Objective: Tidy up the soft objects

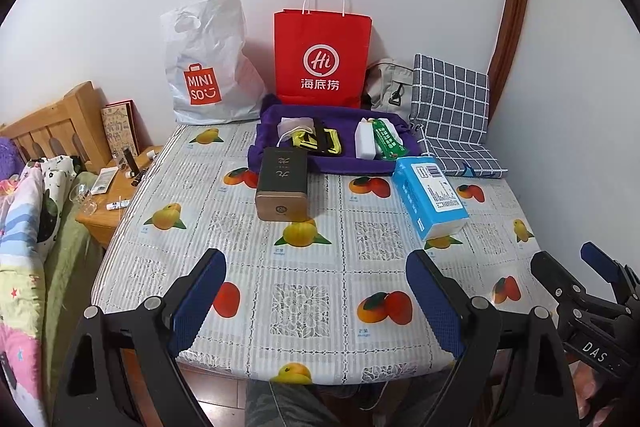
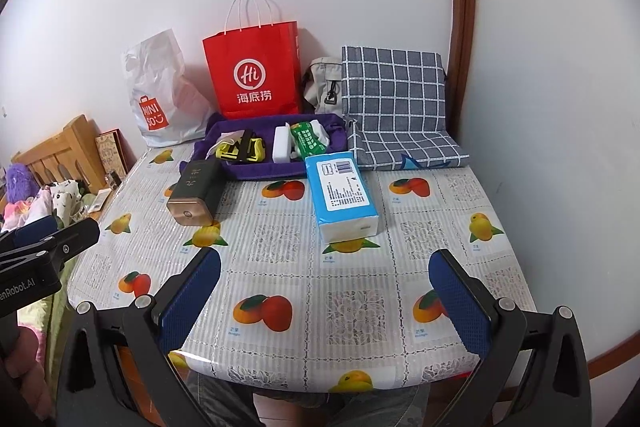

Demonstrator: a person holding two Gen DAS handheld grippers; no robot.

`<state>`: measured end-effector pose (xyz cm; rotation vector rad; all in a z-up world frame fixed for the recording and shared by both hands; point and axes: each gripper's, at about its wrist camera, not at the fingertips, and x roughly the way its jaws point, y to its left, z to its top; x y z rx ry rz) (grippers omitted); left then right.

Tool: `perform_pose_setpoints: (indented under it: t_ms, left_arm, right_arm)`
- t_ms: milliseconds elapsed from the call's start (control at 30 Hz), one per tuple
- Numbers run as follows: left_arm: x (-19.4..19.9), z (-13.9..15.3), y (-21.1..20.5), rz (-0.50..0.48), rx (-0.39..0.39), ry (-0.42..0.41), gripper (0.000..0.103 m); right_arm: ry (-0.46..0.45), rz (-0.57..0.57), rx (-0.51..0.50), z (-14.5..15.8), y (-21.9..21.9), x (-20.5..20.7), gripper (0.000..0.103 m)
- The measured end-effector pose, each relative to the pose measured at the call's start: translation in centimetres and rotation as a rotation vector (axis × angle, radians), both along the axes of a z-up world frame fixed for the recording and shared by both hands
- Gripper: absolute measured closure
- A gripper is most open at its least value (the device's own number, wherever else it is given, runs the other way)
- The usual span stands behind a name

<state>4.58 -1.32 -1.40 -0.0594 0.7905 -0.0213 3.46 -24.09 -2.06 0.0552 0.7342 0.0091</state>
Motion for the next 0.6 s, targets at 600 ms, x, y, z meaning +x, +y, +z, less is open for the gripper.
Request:
perform_pose_setpoints:
  t_ms: [600]
  left_arm:
    - [-0.25, 0.04, 0.23, 0.001, 0.005, -0.001, 0.012]
  right_arm:
    - [-0.003, -0.004, -0.002, 0.11, 0.04, -0.25, 0.001]
